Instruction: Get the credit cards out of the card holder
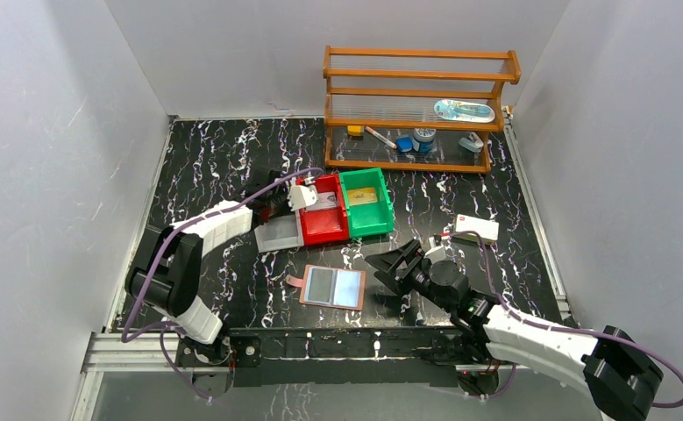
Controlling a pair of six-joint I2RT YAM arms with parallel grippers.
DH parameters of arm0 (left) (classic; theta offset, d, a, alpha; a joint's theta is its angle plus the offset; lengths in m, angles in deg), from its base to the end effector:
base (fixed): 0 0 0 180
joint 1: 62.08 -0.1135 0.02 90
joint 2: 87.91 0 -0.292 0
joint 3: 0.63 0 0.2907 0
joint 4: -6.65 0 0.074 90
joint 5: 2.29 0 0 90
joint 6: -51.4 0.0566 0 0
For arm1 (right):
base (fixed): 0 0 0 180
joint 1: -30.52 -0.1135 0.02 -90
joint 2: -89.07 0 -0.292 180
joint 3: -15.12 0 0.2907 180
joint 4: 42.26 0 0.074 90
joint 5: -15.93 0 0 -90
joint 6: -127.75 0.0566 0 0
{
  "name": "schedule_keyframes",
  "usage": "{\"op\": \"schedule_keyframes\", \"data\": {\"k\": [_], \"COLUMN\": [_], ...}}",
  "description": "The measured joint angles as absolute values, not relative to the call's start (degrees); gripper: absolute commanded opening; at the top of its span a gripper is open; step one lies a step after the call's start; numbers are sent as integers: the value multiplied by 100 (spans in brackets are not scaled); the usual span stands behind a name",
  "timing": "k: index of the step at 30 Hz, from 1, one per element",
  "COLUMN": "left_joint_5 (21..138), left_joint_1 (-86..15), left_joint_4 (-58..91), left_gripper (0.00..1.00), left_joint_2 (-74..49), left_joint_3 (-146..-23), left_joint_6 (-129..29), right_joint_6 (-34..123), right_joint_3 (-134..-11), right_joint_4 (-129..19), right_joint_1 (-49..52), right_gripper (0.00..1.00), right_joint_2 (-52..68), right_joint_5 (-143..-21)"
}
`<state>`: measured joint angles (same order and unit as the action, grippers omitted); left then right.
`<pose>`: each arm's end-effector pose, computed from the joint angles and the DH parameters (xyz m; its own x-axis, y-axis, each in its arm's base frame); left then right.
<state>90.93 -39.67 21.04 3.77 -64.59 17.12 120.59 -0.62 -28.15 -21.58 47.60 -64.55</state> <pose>0.3550 -0.1430 0.1826 -0.0665 0.9198 -0.3867 0.7049 0.3176 0.6342 0.1242 0.1444 0.1545 -0.6888 0.7081 -0.1551 0.0382 0.2491 0.9677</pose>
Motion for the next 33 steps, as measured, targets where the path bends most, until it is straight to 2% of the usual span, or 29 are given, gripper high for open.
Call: {"op": "schedule_keyframes", "data": {"k": [11, 14, 17, 24, 33], "left_joint_5": [9078, 9078, 9071, 9054, 9047], "left_joint_1": [-3991, -3991, -3991, -4002, -4023], "left_joint_4": [1765, 1693, 1630, 1579, 1499], "left_gripper": [8, 17, 20, 33, 37], "left_joint_2": [615, 661, 661, 654, 573], "left_joint_3": [-6356, -6352, -6315, -6118, -5994], "left_joint_6": [1710, 1695, 1647, 1531, 1373], "right_joint_6": [12142, 12158, 12160, 12180, 12186], "right_joint_3": [-62, -62, -62, -62, -62], "right_joint_4": [-2928, -2996, -3066, -3140, -3143], "right_joint_1": [-2101, -2093, -2088, -2086, -2086], "right_gripper": [88, 88, 89, 89, 89], "right_joint_2": [4878, 4922, 4983, 5048, 5046], "right_joint_5": [-6370, -6368, -6366, -6350, -6363]}}
